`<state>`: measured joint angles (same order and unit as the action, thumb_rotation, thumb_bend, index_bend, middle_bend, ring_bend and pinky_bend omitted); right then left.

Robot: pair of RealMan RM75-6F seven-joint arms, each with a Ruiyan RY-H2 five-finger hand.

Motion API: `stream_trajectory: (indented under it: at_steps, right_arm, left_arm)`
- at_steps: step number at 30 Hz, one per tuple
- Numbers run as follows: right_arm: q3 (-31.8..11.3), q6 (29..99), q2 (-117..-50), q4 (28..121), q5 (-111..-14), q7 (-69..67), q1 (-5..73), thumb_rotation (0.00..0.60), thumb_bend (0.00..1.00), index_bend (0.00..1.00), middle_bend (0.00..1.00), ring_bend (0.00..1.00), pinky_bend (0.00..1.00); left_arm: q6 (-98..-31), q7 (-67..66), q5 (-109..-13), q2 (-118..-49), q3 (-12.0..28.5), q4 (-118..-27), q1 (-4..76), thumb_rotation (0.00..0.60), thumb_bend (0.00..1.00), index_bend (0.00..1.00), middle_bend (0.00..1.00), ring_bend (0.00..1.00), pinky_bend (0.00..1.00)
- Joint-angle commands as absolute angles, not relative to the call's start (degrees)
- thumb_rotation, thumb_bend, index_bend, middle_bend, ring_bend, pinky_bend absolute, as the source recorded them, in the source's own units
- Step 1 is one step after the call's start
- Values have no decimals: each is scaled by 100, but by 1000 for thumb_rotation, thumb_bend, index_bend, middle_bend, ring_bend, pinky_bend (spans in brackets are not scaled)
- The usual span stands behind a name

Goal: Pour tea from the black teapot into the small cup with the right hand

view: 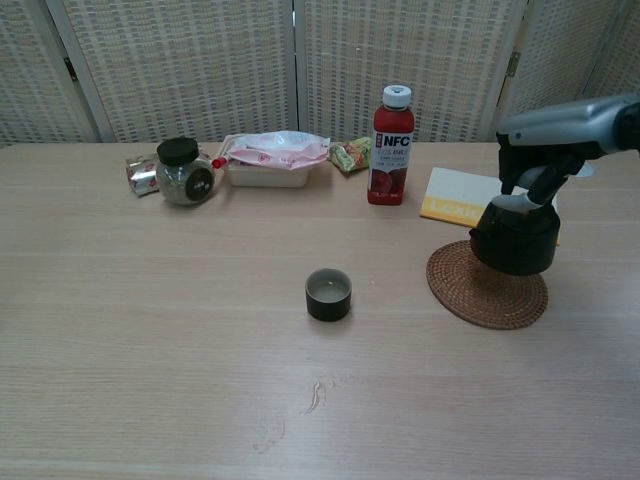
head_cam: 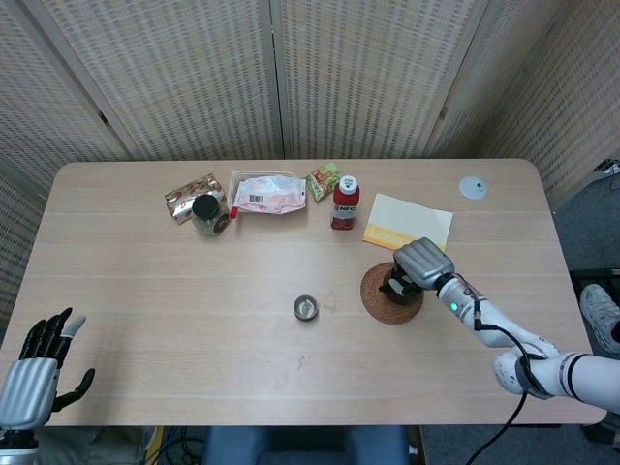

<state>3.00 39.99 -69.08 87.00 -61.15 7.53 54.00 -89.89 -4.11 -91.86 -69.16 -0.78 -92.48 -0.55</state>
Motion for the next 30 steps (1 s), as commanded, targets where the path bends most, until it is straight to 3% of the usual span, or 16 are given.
stream_trajectory:
  at_steps: [1, 11, 16, 19, 23, 30]
  right_arm:
    - [277, 3895, -7093, 8471, -6215, 651, 5297, 441, 440, 1000, 1000, 928, 516]
    - [175, 3702, -7427, 8057, -6409, 592, 5184, 441, 438, 1000, 1000, 926, 264]
    - [124, 3642, -7495, 7961, -6483, 542, 5146, 441, 430, 1000, 1000, 926, 237]
    - [120, 3630, -7548, 7890, -6546, 571, 5113, 442, 350, 1000, 1000, 926, 234]
    - [114, 3645, -7588, 7813, -6596, 658, 5072, 441, 123, 1000, 1000, 926, 230]
    - [31, 3686, -7618, 7831, -6624, 704, 5003, 442, 50, 1000, 1000, 926, 229]
  left_arm:
    - [-8994, -418, -9177, -6916, -83, -9254, -61, 600, 330, 101, 0, 0, 0]
    - [-8958, -468, -9139, -6961, -106, -9256, -57, 600, 329, 101, 0, 0, 0]
    - [-8945, -490, -9124, -6972, -111, -9262, -55, 600, 329, 101, 0, 0, 0]
    - [-8932, -503, -9121, -6986, -118, -9260, -50, 600, 330, 101, 0, 0, 0]
    - [-8937, -510, -9129, -6992, -124, -9262, -49, 600, 330, 101, 0, 0, 0]
    - [-8951, -508, -9132, -7001, -135, -9252, -56, 600, 329, 101, 0, 0, 0]
